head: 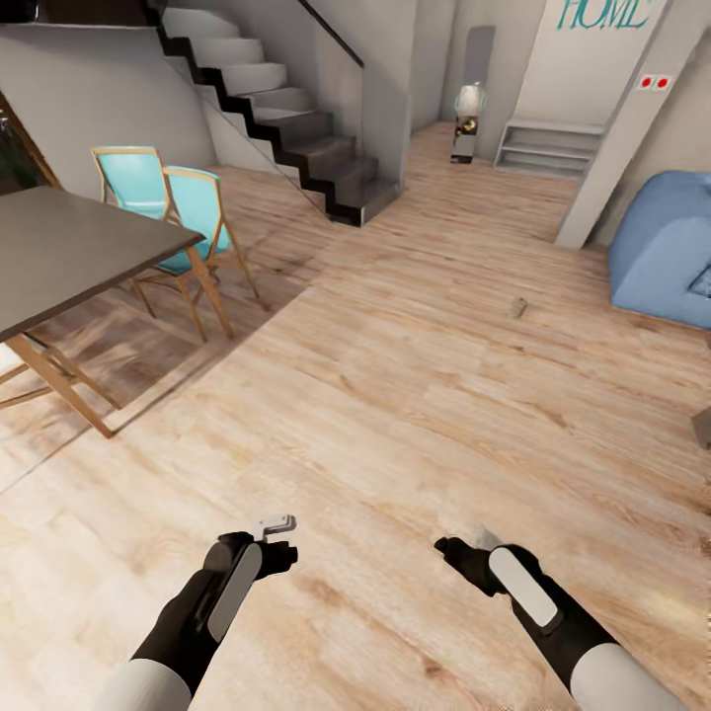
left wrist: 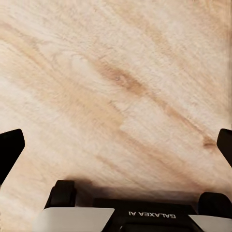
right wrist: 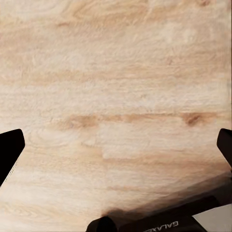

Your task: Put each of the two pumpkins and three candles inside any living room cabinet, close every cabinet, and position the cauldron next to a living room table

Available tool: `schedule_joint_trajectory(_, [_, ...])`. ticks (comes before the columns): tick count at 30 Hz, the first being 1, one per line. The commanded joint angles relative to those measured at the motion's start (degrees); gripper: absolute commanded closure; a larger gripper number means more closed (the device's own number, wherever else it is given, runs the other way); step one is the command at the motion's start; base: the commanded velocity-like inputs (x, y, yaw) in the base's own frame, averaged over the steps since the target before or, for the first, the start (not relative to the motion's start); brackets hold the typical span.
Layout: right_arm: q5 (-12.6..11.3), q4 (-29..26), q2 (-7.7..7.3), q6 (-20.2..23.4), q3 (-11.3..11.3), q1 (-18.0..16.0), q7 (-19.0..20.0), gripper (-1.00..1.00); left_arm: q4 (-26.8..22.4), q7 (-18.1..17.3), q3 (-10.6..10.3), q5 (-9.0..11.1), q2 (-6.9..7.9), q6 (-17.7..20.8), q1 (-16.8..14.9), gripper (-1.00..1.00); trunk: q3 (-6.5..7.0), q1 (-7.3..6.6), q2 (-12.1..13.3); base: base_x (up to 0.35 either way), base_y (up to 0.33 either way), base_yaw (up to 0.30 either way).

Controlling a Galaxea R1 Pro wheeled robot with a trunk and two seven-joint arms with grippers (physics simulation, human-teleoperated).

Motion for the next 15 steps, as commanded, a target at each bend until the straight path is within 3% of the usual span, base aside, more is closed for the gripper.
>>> schedule_joint_trajectory(1, [-0.5,1.5,-0.06,-1.0,0.3,0.0,0.7,-1.00,-0.1,0.6,-0.1,0.5,0.02,0.1,0.0,-1.00,-0.07,0.01,0.0,0.176,0.000,-0.260])
schedule_joint_trajectory(7, [-0.5,5.3,-0.04,-3.0,0.3,0.0,2.9,-1.00,-0.1,0.6,-0.2,0.3,0.02,0.1,0.0,-1.00,-0.22,0.01,0.0,0.291,0.000,-0.240])
schedule_joint_trajectory(15, [-0.5,6.9,-0.04,-4.1,0.3,0.0,3.1,-1.00,0.0,0.6,-0.2,0.3,-0.04,0.1,0.0,-1.00,-0.25,0.01,0.0,0.329,0.000,-0.050])
